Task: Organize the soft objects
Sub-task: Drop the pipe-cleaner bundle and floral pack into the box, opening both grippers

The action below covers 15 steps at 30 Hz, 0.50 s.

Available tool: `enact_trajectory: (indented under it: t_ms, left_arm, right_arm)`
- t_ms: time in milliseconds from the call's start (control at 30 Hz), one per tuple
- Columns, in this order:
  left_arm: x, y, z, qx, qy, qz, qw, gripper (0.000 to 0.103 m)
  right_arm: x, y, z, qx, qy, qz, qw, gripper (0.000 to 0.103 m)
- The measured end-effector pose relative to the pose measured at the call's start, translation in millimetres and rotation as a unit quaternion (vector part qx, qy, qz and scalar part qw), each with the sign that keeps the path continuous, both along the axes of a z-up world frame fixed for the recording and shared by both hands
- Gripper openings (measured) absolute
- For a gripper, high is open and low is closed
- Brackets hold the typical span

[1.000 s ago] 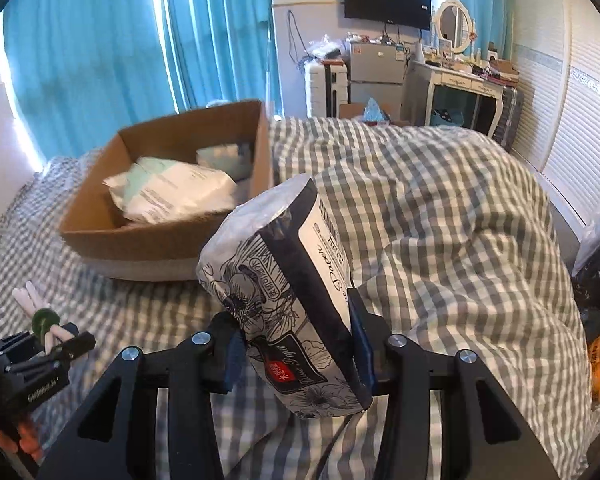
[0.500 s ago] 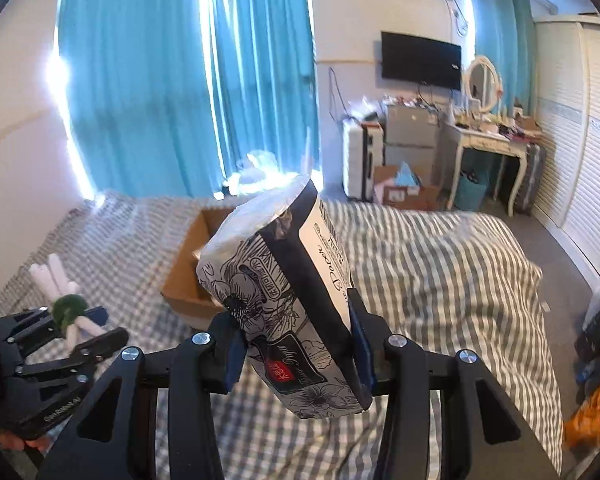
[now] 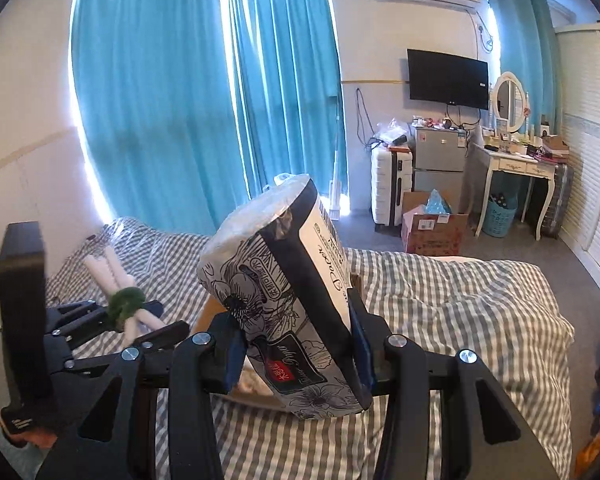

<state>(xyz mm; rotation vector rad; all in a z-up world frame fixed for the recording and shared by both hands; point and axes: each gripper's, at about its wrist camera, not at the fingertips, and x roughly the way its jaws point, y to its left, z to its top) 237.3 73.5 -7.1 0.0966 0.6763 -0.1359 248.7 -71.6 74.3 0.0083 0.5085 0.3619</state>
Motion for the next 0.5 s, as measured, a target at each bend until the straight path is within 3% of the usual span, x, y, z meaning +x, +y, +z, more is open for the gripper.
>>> enact_trajectory:
  t_ms: [233, 367, 500]
  left_arm:
    - [50, -15, -55, 0.028, 0.069, -0.027, 0.9968, 0.032]
    - [61, -19, -77, 0.038, 0.082, -0.036, 0.9952, 0.033]
    - [59, -23, -85, 0.036, 0.085, -0.063, 0.9937, 0.046]
  right_arm:
    - [40, 4, -43, -0.004, 0.027, 0.003, 1.000, 0.044]
    - [62, 1, -69, 0.000, 0.047, 0.002, 0.999, 0.044]
    - [69, -5, -83, 0.012, 0.057, 0.003, 0.998, 0.044]
